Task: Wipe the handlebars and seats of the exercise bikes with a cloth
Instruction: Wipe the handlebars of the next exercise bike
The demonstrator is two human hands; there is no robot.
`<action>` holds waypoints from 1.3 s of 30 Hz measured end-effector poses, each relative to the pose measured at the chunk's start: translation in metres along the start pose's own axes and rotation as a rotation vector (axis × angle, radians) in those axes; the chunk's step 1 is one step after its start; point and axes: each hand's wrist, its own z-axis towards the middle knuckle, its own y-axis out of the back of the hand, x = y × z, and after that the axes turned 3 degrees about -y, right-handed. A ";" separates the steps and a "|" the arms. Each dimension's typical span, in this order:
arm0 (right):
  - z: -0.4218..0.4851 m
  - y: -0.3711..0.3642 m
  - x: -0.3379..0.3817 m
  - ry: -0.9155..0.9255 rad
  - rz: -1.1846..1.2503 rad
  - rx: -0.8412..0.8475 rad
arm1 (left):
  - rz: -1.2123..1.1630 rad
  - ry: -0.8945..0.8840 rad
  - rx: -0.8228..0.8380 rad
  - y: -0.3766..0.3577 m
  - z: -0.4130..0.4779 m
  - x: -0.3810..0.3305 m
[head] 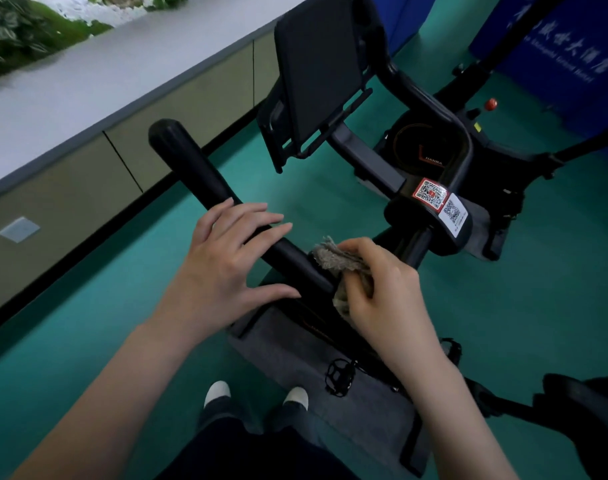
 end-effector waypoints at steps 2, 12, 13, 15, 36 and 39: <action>-0.003 0.000 -0.001 0.012 -0.006 -0.013 | -0.008 -0.020 0.006 0.000 -0.001 0.002; 0.001 -0.020 0.020 -0.069 -0.004 -0.220 | -0.040 -0.062 0.036 0.002 -0.002 0.009; 0.003 -0.023 0.024 -0.075 0.014 -0.250 | -0.039 -0.064 0.034 0.003 -0.001 0.009; 0.009 -0.028 0.034 -0.084 0.071 -0.319 | -0.040 -0.059 0.023 0.003 0.000 0.009; -0.022 -0.035 0.034 0.180 -0.248 -0.322 | -0.017 -0.115 0.043 0.008 0.000 0.022; -0.037 -0.024 0.017 0.142 -0.289 -0.334 | -0.020 -0.118 0.037 0.008 -0.001 0.022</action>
